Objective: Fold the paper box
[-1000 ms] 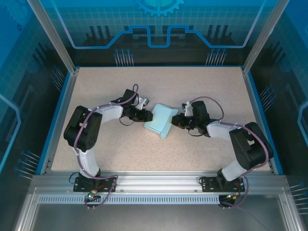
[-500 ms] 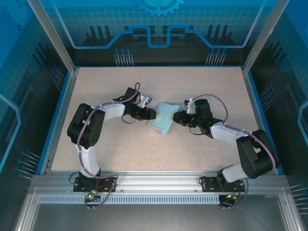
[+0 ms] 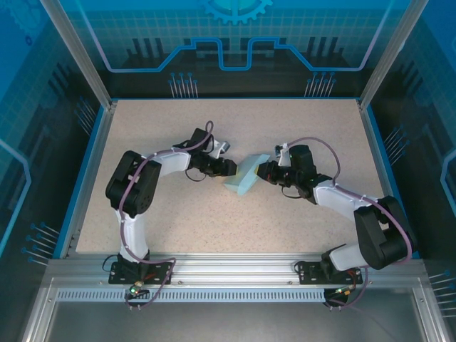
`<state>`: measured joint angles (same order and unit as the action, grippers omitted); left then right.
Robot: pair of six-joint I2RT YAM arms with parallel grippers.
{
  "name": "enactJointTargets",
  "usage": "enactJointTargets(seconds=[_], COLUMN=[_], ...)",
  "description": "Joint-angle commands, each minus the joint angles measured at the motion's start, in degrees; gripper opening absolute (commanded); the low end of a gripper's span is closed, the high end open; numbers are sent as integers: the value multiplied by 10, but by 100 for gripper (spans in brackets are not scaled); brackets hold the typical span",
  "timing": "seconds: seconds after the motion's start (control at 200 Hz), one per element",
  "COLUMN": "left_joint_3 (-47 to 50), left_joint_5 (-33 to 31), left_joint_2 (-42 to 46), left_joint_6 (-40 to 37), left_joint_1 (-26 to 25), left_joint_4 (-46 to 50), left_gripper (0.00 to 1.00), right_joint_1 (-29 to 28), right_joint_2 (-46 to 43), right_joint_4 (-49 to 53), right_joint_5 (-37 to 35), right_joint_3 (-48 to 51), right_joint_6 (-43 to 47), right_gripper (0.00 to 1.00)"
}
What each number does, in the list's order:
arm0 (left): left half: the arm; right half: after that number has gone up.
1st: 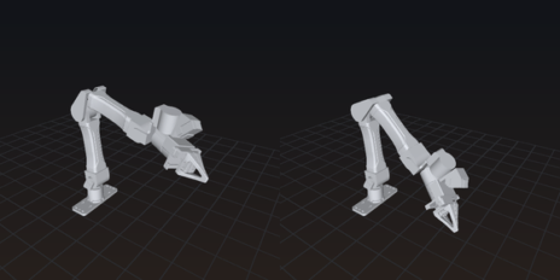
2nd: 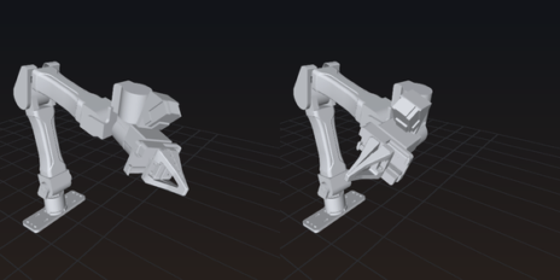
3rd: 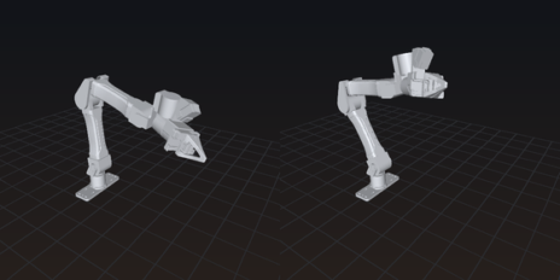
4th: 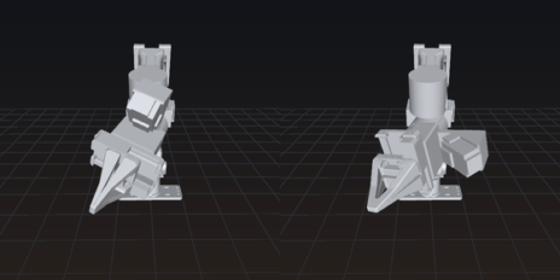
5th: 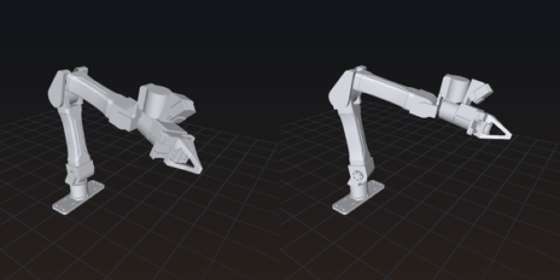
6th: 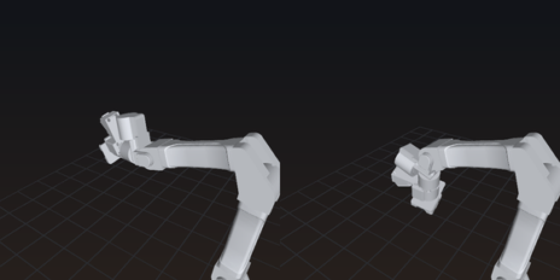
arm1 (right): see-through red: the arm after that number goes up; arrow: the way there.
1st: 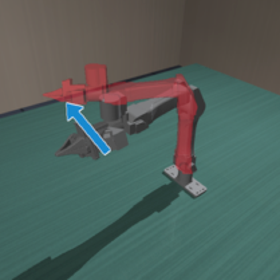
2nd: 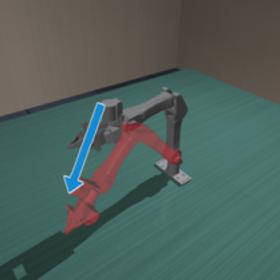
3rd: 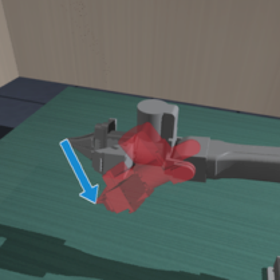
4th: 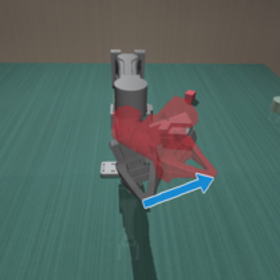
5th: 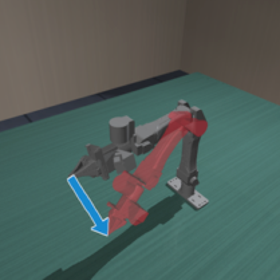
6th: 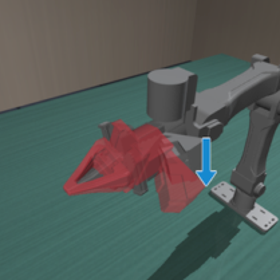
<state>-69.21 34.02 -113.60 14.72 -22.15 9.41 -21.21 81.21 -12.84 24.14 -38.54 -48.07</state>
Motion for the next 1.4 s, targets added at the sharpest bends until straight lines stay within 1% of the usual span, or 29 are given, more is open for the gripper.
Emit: enactJointTargets(seconds=[0.0,0.215,0.42,0.57,0.685,0.77,0.926,0.986,1.086,1.166,1.221,1.281,1.391], left_joint_3=[-10,-24,-35,-27,-5,27,103,144,226,282,302,310,302], left_joint_5=[-4,-4,-18,-47,-78,-113,-175,-180,-177,-183,-184,-188,-212], left_joint_2=[-31,-39,-37,-19,16,58,150,188,248,286,300,305,294], left_joint_6=[0,2,8,11,17,21,12,12,17,16,9,-10,-58], left_joint_1=[-35,-39,-39,-38,-34,-29,-26,-26,-31,-44,-56,-74,-117], left_joint_4=[22,24,24,18,1,-23,-80,-119,-223,-297,-325,-334,-333], left_gripper=[58,58,59,60,61,63,70,72,75,79,82,87,89], right_joint_1=[-18,-29,-42,-46,-47,-46,-41,-40,-39,-37,-38,-36,-36], right_joint_2=[3,6,16,22,23,24,25,24,24,24,24,23,21], right_joint_4=[37,52,94,99,99,99,99,99,102,103,103,104,104], right_joint_5=[-4,-46,-96,-117,-130,-138,-137,-134,-133,-134,-133,-132,-133], right_joint_3=[-17,-27,-38,-27,-19,-14,-13,-16,-19,-21,-21,-21,-20], right_joint_6=[9,-11,-10,-12,-12,-11,-9,-10,-7,-5,-4,-4,-3], right_gripper=[11,11,9,9,9,9,9,9,9,9,9,9,9])
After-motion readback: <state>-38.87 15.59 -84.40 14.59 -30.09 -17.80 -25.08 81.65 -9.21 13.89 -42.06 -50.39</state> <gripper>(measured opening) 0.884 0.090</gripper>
